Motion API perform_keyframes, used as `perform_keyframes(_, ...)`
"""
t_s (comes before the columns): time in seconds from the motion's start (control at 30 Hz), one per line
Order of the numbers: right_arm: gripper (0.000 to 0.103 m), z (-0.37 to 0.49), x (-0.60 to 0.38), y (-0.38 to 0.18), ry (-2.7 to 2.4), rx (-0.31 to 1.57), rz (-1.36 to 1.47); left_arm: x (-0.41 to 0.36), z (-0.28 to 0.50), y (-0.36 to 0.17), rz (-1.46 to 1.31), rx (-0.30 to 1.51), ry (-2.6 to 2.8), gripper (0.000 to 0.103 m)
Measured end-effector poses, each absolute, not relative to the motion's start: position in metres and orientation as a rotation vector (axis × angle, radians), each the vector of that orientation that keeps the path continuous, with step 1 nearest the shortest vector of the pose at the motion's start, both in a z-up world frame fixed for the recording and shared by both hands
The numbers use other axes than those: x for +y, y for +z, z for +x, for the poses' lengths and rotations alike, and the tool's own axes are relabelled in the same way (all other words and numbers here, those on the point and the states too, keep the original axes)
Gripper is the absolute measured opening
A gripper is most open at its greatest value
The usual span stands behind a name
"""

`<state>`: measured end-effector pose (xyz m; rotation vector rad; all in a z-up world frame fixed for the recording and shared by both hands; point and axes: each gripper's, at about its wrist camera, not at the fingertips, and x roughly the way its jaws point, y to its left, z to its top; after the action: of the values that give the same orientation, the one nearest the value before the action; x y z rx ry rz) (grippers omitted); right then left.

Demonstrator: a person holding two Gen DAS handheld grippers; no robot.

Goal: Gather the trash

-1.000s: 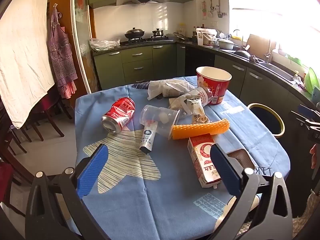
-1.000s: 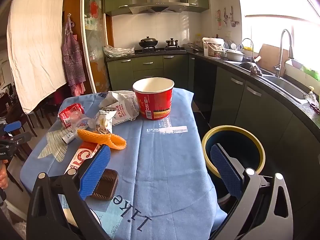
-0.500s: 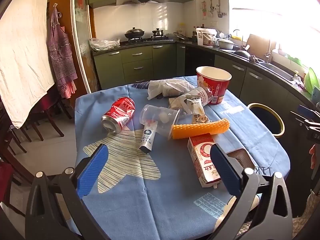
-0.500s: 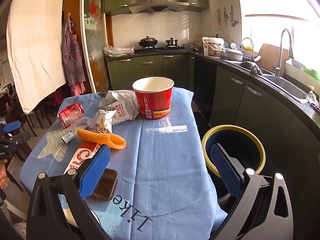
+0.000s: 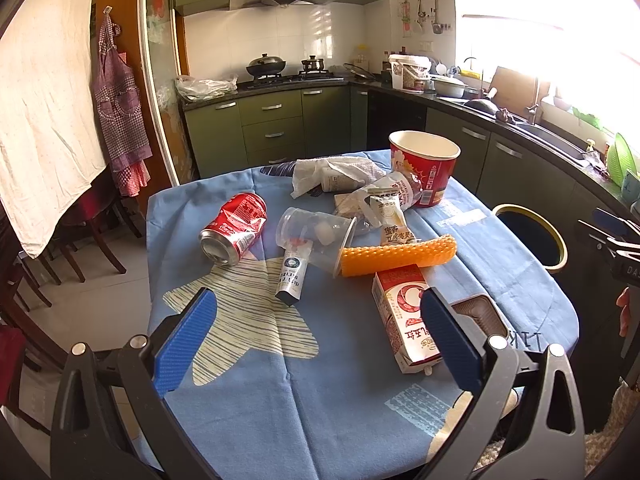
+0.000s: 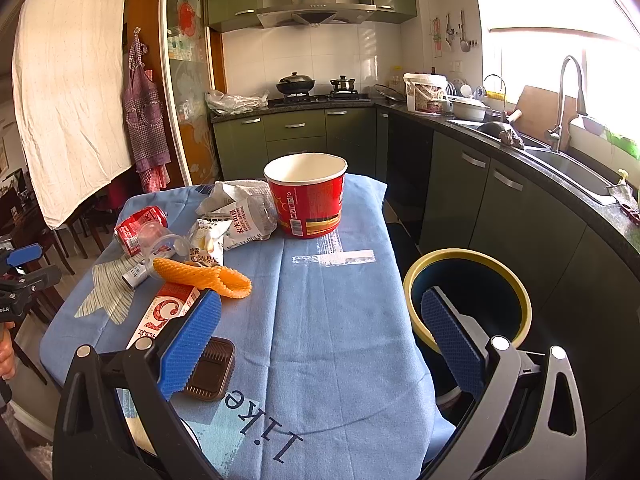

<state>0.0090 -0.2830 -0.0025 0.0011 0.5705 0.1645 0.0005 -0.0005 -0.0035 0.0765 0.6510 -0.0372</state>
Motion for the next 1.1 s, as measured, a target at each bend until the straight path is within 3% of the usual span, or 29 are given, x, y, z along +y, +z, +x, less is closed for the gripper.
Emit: perform_keyframes(1.1, 0.099, 0.0084, -0.2837, -0.0029, 0.164, 0.571, 0.004, -0.0075, 0.0003, -0.0083, 0.080, 0.673, -0.061, 0.097)
